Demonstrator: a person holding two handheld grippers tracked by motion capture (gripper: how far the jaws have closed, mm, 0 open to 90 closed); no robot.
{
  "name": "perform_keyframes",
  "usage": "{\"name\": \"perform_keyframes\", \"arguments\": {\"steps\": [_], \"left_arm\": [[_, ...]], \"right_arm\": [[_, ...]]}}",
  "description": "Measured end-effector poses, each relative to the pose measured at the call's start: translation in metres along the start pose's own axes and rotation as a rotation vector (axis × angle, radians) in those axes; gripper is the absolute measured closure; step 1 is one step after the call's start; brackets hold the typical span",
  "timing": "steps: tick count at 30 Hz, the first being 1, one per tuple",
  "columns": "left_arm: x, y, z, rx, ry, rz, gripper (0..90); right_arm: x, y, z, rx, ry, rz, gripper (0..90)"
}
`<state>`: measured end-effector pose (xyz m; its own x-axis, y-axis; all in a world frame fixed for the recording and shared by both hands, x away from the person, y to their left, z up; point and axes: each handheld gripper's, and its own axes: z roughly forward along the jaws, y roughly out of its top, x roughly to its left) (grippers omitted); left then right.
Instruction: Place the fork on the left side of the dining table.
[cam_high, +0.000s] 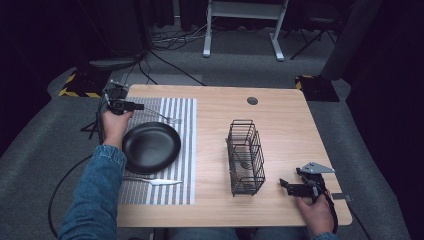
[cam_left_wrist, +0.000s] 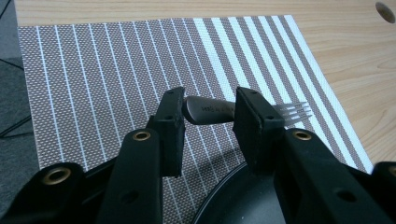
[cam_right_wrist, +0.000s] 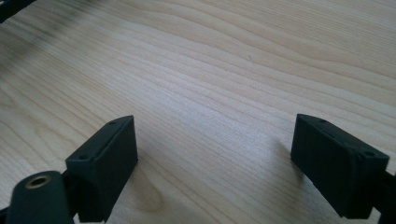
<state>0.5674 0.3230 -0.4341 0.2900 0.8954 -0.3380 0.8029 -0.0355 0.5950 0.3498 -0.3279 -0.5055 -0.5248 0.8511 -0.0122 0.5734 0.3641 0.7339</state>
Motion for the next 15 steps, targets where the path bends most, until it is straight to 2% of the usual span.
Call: {"name": "perform_keyframes", "arguments": {"steps": [6,10,15], "left_arm": [[0.0076,-0.0009,0.0046,-0.010,-0.022,-0.025,63.0],[0.0087,-0.0005,0.0057,-0.020,0.003,-0.025,62.8],[0.0105,-0.0024,0.0053,0.006,0.018,-0.022,62.7]], "right_arm": [[0.0000,0.0000,0.0000,0.000,0.000,0.000,14.6],[-0.0001,0.0000,0.0000,0.000,-0.001,0.002,14.7],[-0.0001,0.0000,0.0000,0.000,-0.001,0.002,14.8]]}}
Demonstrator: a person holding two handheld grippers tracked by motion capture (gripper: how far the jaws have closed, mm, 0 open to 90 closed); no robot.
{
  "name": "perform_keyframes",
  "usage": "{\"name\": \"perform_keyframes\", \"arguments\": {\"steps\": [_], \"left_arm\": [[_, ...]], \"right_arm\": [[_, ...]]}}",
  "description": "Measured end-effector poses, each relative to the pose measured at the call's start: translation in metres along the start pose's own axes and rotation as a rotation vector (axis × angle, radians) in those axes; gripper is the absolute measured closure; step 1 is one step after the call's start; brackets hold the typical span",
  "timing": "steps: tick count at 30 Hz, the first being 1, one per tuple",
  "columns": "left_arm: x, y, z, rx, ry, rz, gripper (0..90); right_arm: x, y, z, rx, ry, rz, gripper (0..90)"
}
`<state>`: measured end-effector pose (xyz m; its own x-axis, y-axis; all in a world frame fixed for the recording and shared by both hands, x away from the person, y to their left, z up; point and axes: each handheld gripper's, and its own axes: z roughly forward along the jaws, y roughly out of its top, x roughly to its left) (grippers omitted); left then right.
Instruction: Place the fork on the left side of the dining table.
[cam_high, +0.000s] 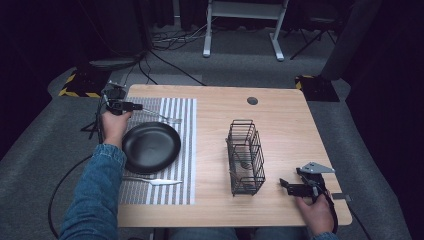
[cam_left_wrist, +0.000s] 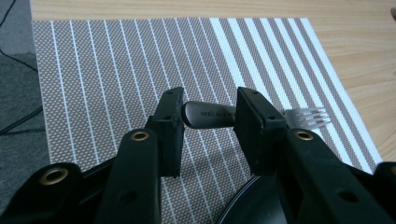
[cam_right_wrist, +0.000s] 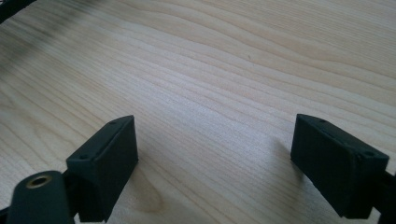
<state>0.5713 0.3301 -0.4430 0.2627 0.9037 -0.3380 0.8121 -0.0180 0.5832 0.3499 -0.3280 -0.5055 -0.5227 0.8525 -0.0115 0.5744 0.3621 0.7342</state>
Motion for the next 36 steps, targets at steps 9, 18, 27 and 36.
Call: {"name": "perform_keyframes", "arguments": {"steps": [9,18,27,36], "left_arm": [[0.004,-0.005,0.002,0.011,0.018,-0.018,62.5],[0.007,-0.006,0.004,0.014,0.025,-0.033,61.9],[0.010,-0.009,-0.004,-0.016,0.057,-0.038,59.3],[-0.006,-0.012,-0.028,-0.058,0.055,0.013,59.2]], "right_arm": [[0.000,0.000,0.000,-0.001,-0.001,-0.001,14.8],[0.000,0.000,0.000,-0.001,-0.001,-0.002,14.8],[0.000,0.000,0.000,-0.001,-0.002,-0.002,14.8],[0.000,0.000,0.000,-0.001,-0.002,-0.001,14.9]]}}
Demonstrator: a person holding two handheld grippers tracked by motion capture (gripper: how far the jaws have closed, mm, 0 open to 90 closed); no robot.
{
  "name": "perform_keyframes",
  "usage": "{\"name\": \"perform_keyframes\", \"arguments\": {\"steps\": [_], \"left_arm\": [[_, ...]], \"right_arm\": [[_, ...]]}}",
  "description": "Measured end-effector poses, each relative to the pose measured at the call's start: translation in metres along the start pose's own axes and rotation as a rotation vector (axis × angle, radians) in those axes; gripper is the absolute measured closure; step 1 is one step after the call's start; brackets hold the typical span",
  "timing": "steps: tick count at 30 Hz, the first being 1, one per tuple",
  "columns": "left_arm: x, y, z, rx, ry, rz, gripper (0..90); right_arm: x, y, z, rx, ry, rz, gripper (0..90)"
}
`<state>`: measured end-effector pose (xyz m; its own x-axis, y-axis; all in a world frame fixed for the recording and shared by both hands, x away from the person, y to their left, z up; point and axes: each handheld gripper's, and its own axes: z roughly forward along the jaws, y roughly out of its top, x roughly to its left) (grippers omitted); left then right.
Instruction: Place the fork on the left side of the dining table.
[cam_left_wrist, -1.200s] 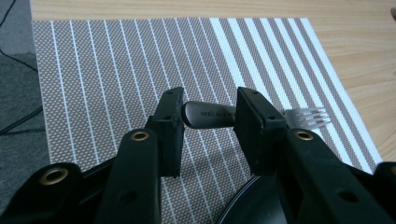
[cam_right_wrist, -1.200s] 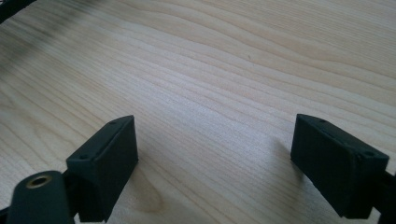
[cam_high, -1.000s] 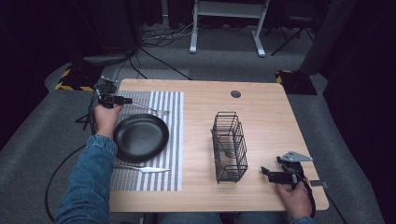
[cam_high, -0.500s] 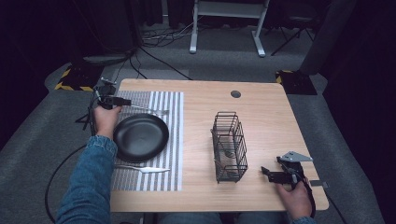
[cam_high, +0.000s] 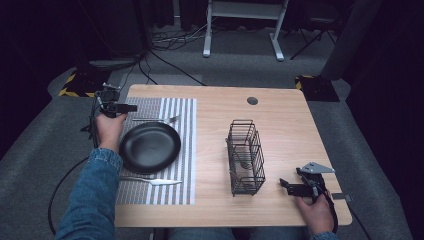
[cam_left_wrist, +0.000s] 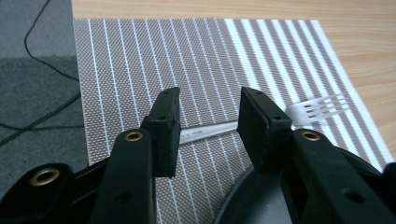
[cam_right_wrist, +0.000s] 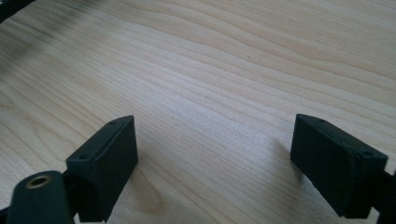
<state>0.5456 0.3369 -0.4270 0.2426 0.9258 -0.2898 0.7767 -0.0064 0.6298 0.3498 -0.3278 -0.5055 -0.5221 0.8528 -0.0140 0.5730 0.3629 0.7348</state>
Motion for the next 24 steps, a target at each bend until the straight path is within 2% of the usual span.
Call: {"name": "perform_keyframes", "arguments": {"steps": [3,8,11,16,19,21,24], "left_arm": [[-0.010,-0.001,-0.015,-0.022,0.012,0.036,57.0],[-0.030,-0.007,-0.045,-0.036,0.082,0.148,56.2],[-0.040,-0.013,-0.066,-0.063,0.093,0.190,55.9],[-0.054,-0.027,-0.098,-0.111,0.070,0.228,55.4],[-0.062,-0.037,-0.112,-0.137,0.035,0.264,54.6],[-0.066,-0.045,-0.121,-0.163,-0.009,0.276,54.3],[-0.069,-0.054,-0.129,-0.185,-0.039,0.283,53.8]], "right_arm": [[0.000,0.000,0.000,0.000,0.000,0.000,14.9],[0.000,0.000,0.000,0.000,0.000,0.001,14.9],[0.000,0.000,0.000,0.000,0.000,0.000,14.9],[0.000,0.000,0.000,0.000,0.000,0.000,14.9],[0.000,0.000,0.000,0.000,0.000,0.000,14.9],[0.000,0.000,0.000,0.000,0.000,0.000,14.9],[0.000,0.000,0.000,0.000,0.001,0.000,14.9]]}}
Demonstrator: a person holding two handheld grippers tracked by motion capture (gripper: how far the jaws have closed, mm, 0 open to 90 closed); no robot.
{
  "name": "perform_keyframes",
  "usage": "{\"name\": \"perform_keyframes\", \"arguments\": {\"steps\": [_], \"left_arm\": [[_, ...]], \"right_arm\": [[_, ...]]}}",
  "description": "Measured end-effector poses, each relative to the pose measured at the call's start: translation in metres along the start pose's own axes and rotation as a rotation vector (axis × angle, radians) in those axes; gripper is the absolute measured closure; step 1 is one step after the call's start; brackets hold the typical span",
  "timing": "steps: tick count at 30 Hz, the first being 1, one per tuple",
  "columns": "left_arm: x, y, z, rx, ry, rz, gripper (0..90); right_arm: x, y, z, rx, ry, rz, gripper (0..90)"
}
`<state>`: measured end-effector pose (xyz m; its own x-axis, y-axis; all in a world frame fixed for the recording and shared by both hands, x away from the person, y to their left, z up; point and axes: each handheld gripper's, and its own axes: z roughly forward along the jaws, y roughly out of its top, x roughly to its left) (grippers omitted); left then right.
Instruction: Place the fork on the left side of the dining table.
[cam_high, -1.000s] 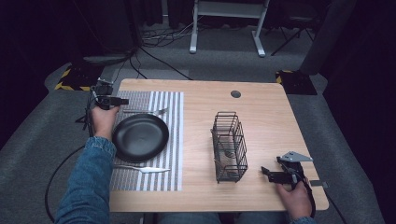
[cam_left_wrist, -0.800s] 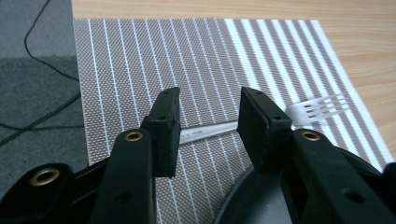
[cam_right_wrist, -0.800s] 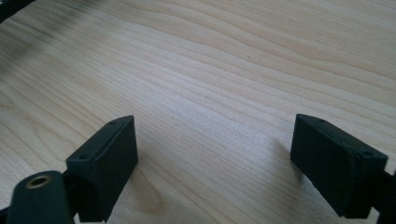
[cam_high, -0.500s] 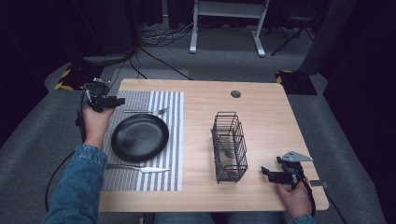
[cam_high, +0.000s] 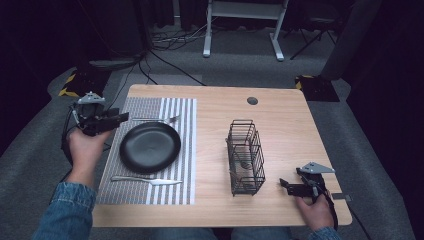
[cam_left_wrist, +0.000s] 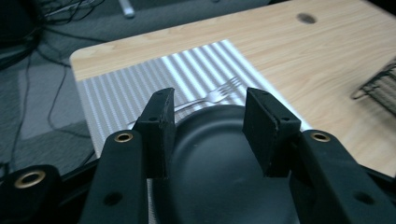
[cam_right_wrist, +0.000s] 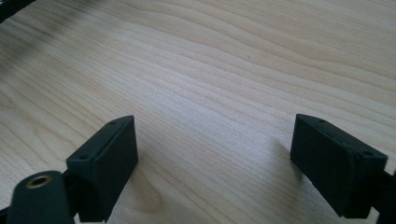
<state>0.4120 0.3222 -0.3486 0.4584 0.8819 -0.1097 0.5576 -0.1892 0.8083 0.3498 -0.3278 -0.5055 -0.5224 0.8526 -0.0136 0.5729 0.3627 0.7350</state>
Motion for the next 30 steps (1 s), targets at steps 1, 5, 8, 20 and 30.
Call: {"name": "perform_keyframes", "arguments": {"steps": [1,5,8,20,30], "left_arm": [[-0.003,-0.003,-0.003,0.000,-0.002,0.004,53.6],[-0.012,-0.012,-0.014,0.004,0.005,0.039,53.0],[-0.018,-0.019,-0.023,0.007,0.009,0.057,52.9],[-0.038,-0.045,-0.055,-0.016,0.018,0.058,52.3],[-0.050,-0.070,-0.065,-0.025,0.030,0.069,51.7]], "right_arm": [[0.000,0.000,0.000,0.000,0.000,0.000,14.9],[0.000,0.000,0.000,0.000,0.000,0.000,15.0],[0.000,0.000,0.000,0.000,0.002,-0.002,15.0],[0.000,0.001,0.001,0.000,0.005,-0.007,15.0],[0.000,0.001,0.001,0.000,0.005,-0.006,15.0]]}}
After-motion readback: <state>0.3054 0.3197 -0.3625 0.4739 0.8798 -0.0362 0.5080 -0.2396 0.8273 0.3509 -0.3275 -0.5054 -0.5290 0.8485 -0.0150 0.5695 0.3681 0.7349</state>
